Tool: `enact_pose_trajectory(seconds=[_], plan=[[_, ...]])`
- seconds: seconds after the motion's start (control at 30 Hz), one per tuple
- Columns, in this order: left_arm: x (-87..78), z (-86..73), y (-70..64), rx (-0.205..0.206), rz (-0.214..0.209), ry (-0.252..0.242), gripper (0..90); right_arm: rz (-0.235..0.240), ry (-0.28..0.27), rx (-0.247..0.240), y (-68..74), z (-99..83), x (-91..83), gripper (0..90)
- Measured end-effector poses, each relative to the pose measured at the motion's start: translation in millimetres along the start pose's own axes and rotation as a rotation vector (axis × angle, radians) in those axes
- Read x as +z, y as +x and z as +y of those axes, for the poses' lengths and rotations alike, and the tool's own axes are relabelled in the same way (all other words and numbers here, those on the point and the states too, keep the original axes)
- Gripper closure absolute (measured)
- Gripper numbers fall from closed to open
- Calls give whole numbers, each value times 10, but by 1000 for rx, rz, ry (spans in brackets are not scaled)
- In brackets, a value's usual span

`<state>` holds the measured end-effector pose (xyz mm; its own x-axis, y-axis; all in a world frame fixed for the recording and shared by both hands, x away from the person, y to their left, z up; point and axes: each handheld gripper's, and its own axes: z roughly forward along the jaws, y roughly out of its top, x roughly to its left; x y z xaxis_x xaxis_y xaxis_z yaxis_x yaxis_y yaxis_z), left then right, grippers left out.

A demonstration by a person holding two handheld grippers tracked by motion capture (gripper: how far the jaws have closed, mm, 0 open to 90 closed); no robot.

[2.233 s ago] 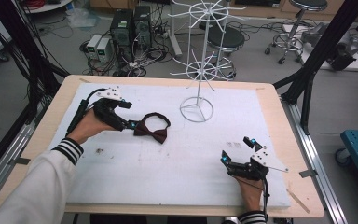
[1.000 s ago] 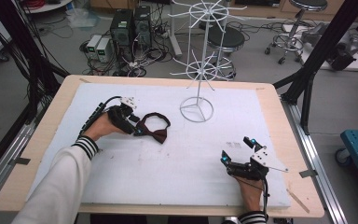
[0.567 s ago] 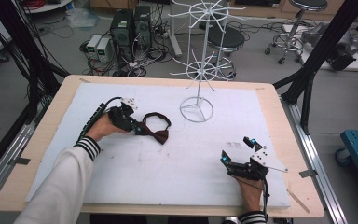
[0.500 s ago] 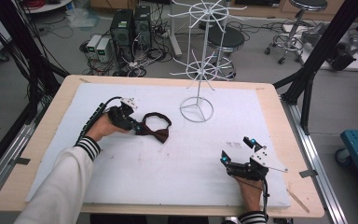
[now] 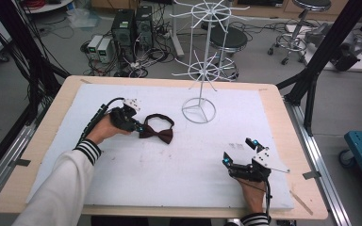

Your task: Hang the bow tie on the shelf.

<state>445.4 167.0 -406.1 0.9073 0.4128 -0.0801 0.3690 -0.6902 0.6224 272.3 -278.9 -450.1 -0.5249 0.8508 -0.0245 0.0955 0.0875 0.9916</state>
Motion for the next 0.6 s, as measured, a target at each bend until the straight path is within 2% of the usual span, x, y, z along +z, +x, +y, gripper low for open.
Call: enact_pose_trajectory(seconds=[0.17, 0.37, 0.53, 0.6], plan=[[-49, 10, -19, 18, 2, -11, 848, -2, 1, 9, 1, -1, -4, 11], [-110, 19, -21, 15, 7, -41, 856, 4, -4, 34, -22, -2, -10, 11], [-228, 13, -20, 16, 8, -72, 858, 9, -10, 49, -41, 0, -12, 11], [-281, 11, -37, 11, 9, -101, 858, 10, -10, 58, -55, 3, -9, 11]])
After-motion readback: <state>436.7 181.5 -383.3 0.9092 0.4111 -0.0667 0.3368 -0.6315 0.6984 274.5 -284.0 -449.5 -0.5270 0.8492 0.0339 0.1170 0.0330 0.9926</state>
